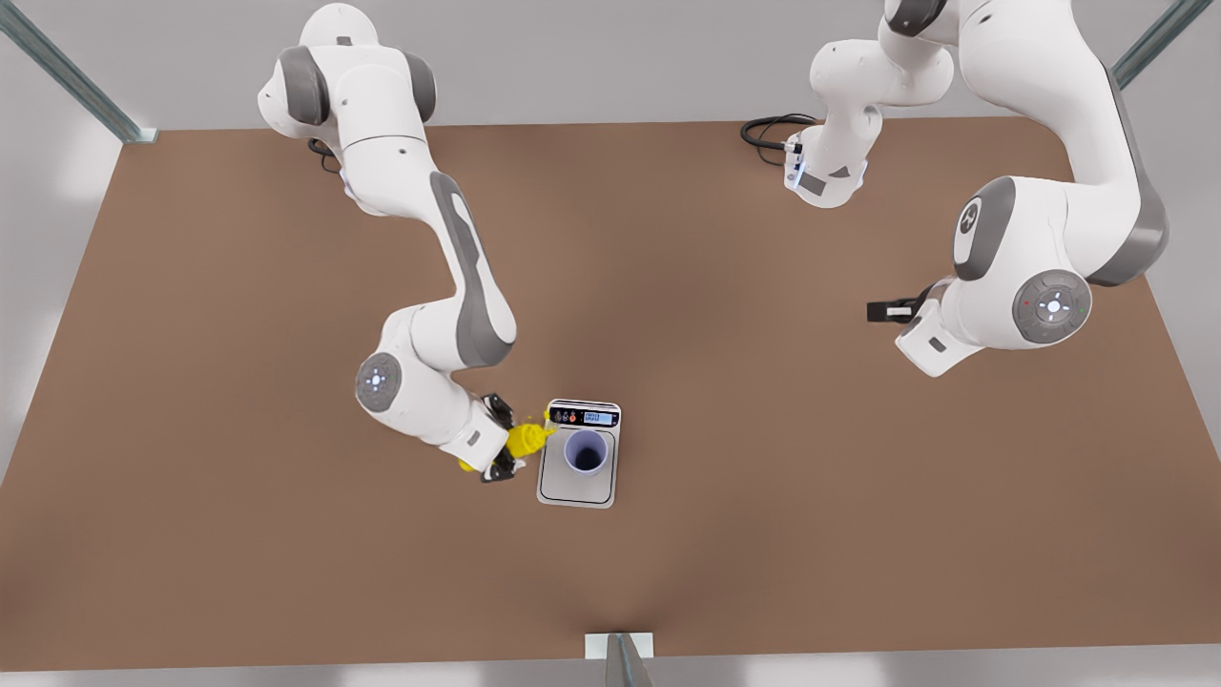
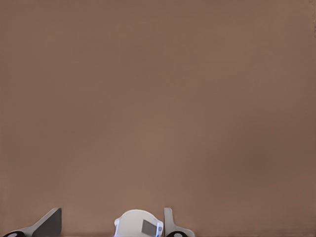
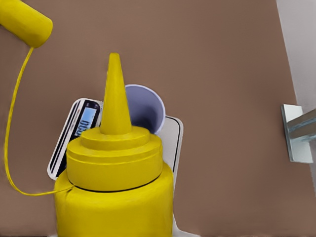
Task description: Move cup to the weight, pick up sauce bottle, pour sauce
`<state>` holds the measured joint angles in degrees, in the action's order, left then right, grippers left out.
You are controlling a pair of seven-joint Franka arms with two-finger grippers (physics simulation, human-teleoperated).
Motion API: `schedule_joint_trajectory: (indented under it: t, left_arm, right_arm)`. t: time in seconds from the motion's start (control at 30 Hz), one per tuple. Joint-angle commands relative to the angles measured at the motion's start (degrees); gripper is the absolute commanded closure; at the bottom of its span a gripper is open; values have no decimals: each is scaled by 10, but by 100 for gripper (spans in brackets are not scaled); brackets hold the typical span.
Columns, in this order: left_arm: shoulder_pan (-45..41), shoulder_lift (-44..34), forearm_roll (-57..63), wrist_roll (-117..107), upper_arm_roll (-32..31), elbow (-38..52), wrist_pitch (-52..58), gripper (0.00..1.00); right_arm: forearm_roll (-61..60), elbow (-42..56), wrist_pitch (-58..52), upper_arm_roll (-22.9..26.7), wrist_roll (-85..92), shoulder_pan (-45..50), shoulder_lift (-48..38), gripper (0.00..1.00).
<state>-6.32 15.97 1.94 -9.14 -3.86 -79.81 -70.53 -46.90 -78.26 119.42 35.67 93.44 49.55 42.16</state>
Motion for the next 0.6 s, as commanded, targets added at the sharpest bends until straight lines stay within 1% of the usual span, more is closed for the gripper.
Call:
schedule_joint_trajectory:
  t: [0.0, 0.17, 0.27, 0.37, 0.5, 0.57]
  left_arm:
    - [0, -1, 0, 73, 0, 0, 5, 0]
    - [0, -1, 0, 70, 0, 0, 22, 0]
    - [0, -1, -4, 72, -1, 1, 22, 0]
    - [1, -1, -11, 70, 0, 1, 22, 0]
    - [2, -2, -11, 70, -1, 1, 22, 0]
    - [2, -2, -11, 70, -1, 1, 22, 0]
  right_arm:
    - [66, 0, 67, 0, -280, 9, -1, 49]
    - [153, 1, 94, 1, -281, 45, 0, 49]
    - [237, 5, 94, 2, -297, 45, 0, 49]
    - [282, 12, 94, 1, -297, 48, 1, 49]
    - [349, 22, 94, 3, -298, 76, 14, 49]
    - [366, 38, 93, 6, -302, 83, 34, 49]
